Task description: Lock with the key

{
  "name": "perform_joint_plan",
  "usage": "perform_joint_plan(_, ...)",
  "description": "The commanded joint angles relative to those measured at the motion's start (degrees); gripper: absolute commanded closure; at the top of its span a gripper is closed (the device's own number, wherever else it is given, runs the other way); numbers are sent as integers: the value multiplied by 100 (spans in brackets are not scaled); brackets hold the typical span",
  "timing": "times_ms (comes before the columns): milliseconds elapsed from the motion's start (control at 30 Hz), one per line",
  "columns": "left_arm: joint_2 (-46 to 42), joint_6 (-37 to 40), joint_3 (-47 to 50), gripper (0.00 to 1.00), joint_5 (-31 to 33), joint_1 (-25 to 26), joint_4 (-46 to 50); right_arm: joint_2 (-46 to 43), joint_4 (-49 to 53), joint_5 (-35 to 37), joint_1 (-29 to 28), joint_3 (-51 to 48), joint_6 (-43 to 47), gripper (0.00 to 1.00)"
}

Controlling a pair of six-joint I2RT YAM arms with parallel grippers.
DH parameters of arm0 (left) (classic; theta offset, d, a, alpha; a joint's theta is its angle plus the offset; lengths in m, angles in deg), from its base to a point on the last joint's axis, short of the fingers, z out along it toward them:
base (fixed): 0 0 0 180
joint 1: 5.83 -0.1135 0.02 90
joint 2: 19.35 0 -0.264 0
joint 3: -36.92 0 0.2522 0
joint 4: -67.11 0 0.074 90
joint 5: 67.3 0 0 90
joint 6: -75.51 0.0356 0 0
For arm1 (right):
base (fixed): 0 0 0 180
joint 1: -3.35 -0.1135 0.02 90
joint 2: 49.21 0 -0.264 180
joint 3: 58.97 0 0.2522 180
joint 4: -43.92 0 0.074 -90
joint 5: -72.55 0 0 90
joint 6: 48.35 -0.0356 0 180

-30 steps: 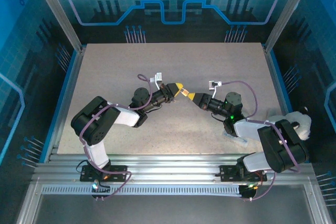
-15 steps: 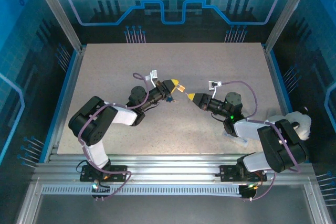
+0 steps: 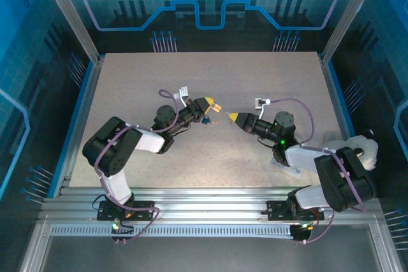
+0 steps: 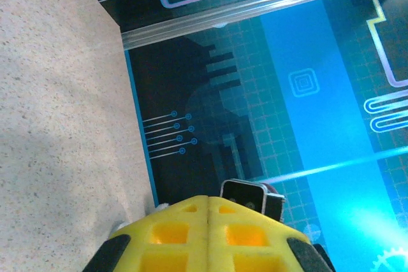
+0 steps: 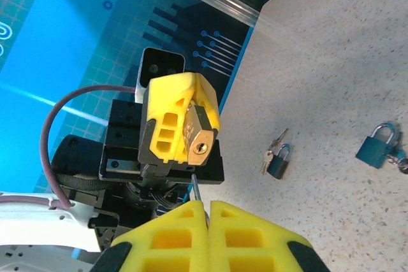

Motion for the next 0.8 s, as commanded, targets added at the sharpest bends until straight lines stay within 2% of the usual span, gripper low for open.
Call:
perform_joint_plan(0, -44, -23, 39, 100, -62, -57, -314, -541, 835, 320, 90, 83, 577, 100)
perform_joint_plan(200, -114, 79, 17, 100, -170, -66, -138, -1653, 2642, 1246, 70, 217, 1603, 100)
perform_joint_plan(367, -153, 148, 0, 100, -277, -60, 39, -2186, 3202, 1733, 81, 213, 1915, 100)
perform_joint_plan(600, -419, 489, -49, 100, -406, -39, 739, -2329, 3790, 2109, 139, 368, 2115, 100)
perform_joint_plan(767, -583, 765, -122, 100, -444, 4, 1290, -2081, 4124, 2350, 259, 525, 2167, 100)
